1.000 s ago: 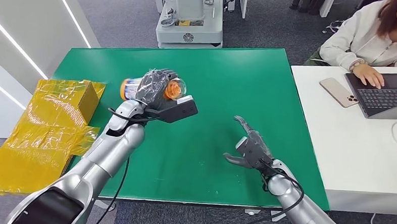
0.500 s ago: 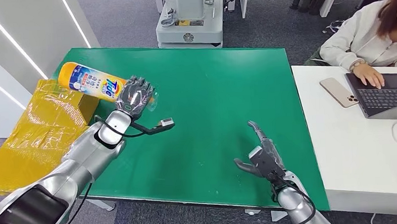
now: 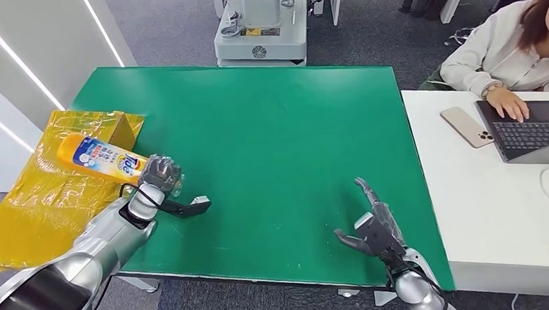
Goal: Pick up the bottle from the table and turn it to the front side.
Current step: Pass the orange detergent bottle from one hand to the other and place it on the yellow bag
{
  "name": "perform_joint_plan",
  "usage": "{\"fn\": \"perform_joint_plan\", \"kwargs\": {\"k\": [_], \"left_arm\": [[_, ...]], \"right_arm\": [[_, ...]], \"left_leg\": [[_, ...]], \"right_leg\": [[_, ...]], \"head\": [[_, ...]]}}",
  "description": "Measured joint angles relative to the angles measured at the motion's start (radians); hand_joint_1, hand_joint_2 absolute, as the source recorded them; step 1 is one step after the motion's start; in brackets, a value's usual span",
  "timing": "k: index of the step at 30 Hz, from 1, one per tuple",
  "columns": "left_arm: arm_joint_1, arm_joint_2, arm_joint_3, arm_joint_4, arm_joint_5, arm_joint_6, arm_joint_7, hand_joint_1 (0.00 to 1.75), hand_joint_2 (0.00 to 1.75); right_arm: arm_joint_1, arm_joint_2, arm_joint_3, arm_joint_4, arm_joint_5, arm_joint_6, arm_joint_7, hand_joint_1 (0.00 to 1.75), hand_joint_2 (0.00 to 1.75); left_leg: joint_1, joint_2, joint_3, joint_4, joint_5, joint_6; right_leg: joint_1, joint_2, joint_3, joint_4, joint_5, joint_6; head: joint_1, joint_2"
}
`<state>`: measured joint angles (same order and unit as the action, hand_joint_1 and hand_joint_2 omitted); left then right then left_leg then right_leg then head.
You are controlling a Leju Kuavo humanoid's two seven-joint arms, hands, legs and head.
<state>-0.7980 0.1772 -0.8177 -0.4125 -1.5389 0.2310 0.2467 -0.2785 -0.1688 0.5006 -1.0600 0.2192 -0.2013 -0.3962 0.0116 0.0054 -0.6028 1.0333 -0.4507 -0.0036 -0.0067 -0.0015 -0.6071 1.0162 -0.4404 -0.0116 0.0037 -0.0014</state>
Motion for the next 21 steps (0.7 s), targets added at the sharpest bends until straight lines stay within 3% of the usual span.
{"fn": "perform_joint_plan", "kwargs": {"k": [3,7,18,19,21], "left_arm": [[0.001,0.034,0.001,0.033,0.017,-0.035,0.020,1.75,1.75],[0.005,0.067,0.007,0.054,0.031,-0.008,-0.013,1.75,1.75],[0.021,0.073,0.116,0.072,0.171,-0.012,-0.129,1.70,1.75],[0.022,0.073,0.124,0.072,0.172,-0.007,-0.137,1.63,1.75],[0.026,0.073,0.137,0.072,0.174,0.017,-0.163,0.78,1.75]], "right_arm": [[-0.002,0.000,0.001,0.009,0.002,0.011,0.003,0.00,1.75],[-0.025,0.003,0.009,0.035,0.005,0.032,-0.005,0.00,1.75],[-0.093,0.012,0.044,0.095,-0.009,0.051,-0.018,0.00,1.75],[-0.096,0.012,0.048,0.099,-0.012,0.052,-0.020,0.00,1.75],[-0.104,0.012,0.056,0.105,-0.019,0.053,-0.022,0.00,1.75]], "left_leg": [[0.000,0.000,0.001,-0.001,0.000,0.000],[0.000,-0.001,0.003,-0.002,0.000,-0.001],[0.000,-0.002,0.005,-0.002,0.002,-0.002],[0.000,-0.002,0.005,-0.002,0.002,-0.002],[0.000,-0.003,0.005,-0.002,0.002,-0.003]], "right_leg": [[0.000,0.000,0.001,0.000,0.000,0.000],[0.000,-0.001,0.003,0.000,0.000,0.000],[0.000,-0.003,0.004,0.001,0.001,-0.002],[0.000,-0.003,0.004,0.001,0.001,-0.002],[0.000,-0.003,0.004,0.001,0.001,-0.002]], "head": [[0.000,0.000],[0.000,0.000],[0.000,0.000],[0.000,0.000],[0.000,0.000]]}}
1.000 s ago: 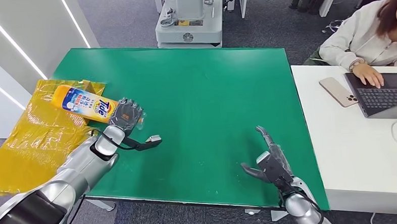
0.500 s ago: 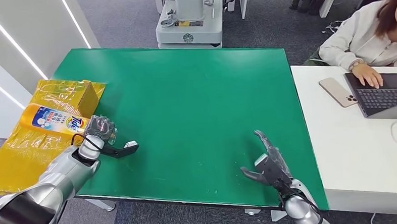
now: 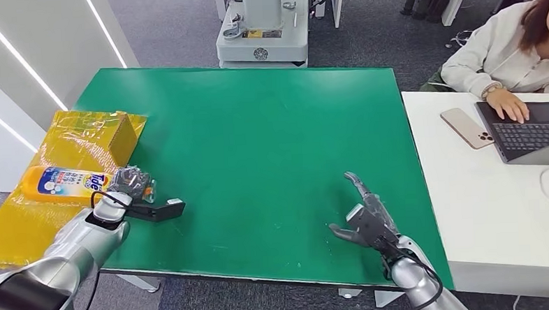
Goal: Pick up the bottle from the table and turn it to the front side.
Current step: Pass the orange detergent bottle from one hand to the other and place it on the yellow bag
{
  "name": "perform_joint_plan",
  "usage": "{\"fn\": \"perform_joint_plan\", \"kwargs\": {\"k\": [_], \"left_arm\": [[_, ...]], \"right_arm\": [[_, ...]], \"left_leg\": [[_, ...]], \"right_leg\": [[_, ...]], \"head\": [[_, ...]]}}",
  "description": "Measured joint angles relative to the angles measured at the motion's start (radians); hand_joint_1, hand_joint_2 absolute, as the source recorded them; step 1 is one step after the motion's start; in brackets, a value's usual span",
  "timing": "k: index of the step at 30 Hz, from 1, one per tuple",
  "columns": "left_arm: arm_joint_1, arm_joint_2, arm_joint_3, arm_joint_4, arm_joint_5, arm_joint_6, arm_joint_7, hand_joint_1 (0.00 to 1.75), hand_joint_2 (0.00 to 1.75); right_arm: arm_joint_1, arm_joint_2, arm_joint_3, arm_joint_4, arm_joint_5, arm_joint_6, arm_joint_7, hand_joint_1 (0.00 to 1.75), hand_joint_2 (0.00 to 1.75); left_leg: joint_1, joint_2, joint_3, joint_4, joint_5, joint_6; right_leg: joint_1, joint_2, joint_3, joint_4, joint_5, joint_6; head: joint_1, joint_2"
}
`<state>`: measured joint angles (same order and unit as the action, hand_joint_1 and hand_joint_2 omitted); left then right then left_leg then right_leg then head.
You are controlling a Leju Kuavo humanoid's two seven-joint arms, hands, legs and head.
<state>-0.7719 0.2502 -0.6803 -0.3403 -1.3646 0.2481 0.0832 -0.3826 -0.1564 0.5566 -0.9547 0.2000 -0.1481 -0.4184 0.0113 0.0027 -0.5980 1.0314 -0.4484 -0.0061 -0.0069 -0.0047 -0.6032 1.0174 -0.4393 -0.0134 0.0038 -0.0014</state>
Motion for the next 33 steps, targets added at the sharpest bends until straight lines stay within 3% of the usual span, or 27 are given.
{"fn": "perform_joint_plan", "kwargs": {"k": [2,12,19,28,33], "left_arm": [[0.007,0.000,0.015,0.000,0.010,0.036,-0.038,0.00,1.75],[0.041,-0.040,0.110,0.000,0.154,0.226,-0.280,0.00,1.75],[0.081,-0.085,0.227,0.000,0.395,0.249,-0.492,0.00,1.75],[0.119,-0.138,0.347,-0.006,0.568,0.227,-0.579,0.00,1.75],[0.180,-0.188,0.435,-0.084,0.876,0.268,-0.755,0.00,1.75]], "right_arm": [[-0.008,0.000,0.009,0.008,-0.008,0.000,-0.001,0.00,1.75],[-0.056,0.009,0.063,0.057,-0.046,0.000,-0.016,0.00,1.75],[-0.076,0.020,0.084,0.085,-0.064,0.001,-0.024,0.00,1.75],[-0.094,0.029,0.101,0.111,-0.078,0.002,-0.034,0.00,1.75],[-0.091,0.029,0.104,0.121,-0.132,-0.024,-0.076,0.00,1.75]], "left_leg": [[0.000,-0.001,0.000,0.000,0.000,0.000],[-0.001,-0.004,-0.001,0.000,0.001,0.001],[0.000,-0.004,-0.001,0.000,0.001,0.001],[0.000,-0.004,-0.002,0.000,0.002,0.001],[-0.001,-0.003,-0.002,0.001,0.001,0.001]], "right_leg": [[0.000,-0.001,0.000,0.000,0.000,0.000],[-0.001,-0.005,0.001,0.000,0.000,0.000],[-0.001,-0.004,0.001,0.000,0.000,0.000],[-0.001,-0.004,-0.001,0.000,0.000,0.000],[-0.001,-0.004,-0.001,-0.001,0.000,0.000]], "head": [[0.000,0.000],[0.000,0.000],[0.000,0.000],[0.000,0.000],[0.000,0.000]]}}
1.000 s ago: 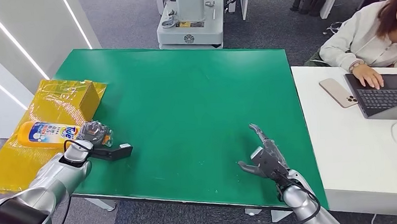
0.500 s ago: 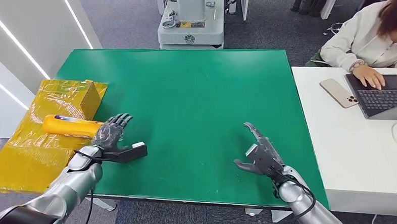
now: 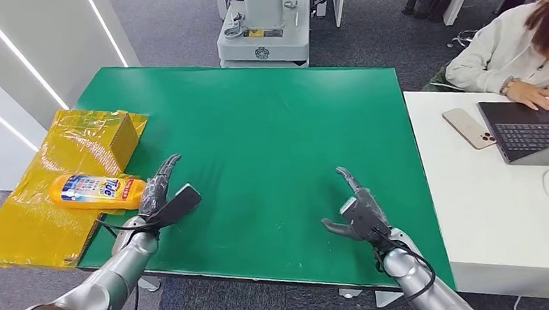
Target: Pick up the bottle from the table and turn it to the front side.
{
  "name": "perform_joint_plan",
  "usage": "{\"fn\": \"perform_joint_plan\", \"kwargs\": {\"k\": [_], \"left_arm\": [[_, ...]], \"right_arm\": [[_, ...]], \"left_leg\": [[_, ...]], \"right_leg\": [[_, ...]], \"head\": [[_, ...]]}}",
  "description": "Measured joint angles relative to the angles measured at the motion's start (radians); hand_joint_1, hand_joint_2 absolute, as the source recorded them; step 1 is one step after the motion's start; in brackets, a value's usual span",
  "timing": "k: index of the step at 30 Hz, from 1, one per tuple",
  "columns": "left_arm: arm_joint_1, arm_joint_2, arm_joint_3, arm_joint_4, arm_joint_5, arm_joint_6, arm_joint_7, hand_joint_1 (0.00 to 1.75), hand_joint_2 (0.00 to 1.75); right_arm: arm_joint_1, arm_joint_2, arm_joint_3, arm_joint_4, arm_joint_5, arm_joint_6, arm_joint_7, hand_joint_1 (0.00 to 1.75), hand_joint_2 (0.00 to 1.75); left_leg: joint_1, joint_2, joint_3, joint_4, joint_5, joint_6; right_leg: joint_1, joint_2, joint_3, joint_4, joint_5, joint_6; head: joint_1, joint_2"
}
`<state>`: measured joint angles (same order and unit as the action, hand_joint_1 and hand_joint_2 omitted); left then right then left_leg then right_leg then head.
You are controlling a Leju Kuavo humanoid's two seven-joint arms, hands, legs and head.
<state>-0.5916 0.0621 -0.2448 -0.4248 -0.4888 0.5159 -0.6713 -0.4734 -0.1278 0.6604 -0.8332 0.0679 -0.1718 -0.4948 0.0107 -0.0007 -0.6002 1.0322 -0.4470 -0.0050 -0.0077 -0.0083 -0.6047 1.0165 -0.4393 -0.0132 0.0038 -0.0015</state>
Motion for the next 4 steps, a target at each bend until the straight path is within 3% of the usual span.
{"fn": "perform_joint_plan", "kwargs": {"k": [4], "left_arm": [[0.106,-0.038,-0.006,-0.224,0.250,0.099,-0.027,0.00,1.75]], "right_arm": [[0.037,0.000,-0.008,-0.029,-0.094,-0.071,-0.070,0.00,1.75]], "left_leg": [[0.000,0.000,0.000,0.000,-0.001,0.001]], "right_leg": [[0.000,0.001,0.000,-0.002,0.000,0.000]], "head": [[0.000,0.000]]}}
